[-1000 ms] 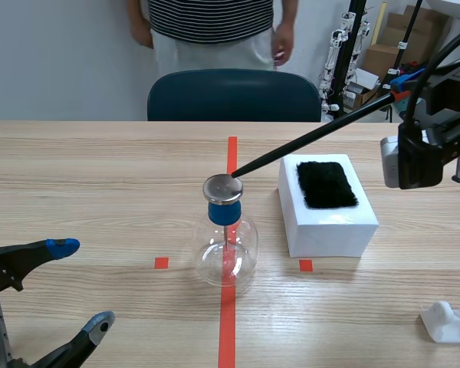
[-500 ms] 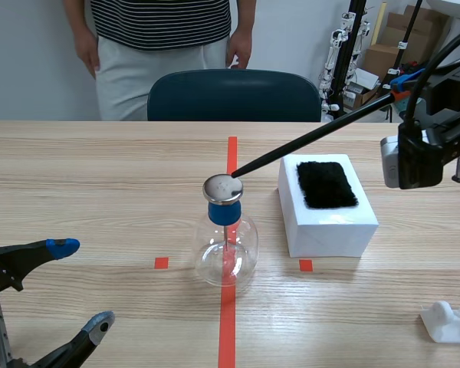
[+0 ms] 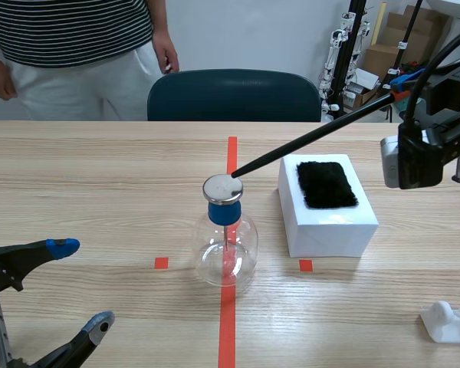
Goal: Do the electroscope experiment. hold the rod still at the electroscope
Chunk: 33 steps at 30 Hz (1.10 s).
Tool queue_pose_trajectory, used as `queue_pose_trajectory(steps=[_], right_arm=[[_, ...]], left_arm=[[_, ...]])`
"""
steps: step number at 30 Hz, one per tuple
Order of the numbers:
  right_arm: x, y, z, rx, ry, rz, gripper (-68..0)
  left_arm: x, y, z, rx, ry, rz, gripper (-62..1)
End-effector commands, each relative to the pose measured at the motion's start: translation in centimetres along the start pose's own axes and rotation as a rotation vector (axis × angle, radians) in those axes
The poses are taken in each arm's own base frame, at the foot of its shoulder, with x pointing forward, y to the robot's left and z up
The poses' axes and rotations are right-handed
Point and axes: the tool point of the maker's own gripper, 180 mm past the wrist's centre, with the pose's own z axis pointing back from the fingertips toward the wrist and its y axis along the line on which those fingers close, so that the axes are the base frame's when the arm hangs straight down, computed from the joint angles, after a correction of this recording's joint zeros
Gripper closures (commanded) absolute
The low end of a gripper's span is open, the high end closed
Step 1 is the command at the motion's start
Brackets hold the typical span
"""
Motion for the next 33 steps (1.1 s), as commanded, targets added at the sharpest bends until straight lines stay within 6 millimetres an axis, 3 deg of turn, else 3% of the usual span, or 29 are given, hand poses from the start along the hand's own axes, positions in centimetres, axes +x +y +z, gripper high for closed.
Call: queue_pose_trajectory(steps=[1,12,24,33], right_arm=[[-0.6,-2.1,-0.1,-0.057,0.006,0.023,0.3],[-3.6,-4.8,1.2,-0.137,0.049,-0.078,0.3],[-6.2,-7.2,6.3,-0.250,0.134,-0.351,0.2],[-9.4,-6.7,9.9,-0.299,0.253,-0.508,0.2]], left_arm=[[0.8,0.5,0.0,0.007,-0.031,-0.012,-62.3],[0.8,0.5,0.0,0.007,-0.031,-0.012,-62.3],[0.8,0.5,0.0,0.007,-0.031,-0.012,-62.3],[0.8,0.5,0.0,0.007,-0.031,-0.012,-62.3]])
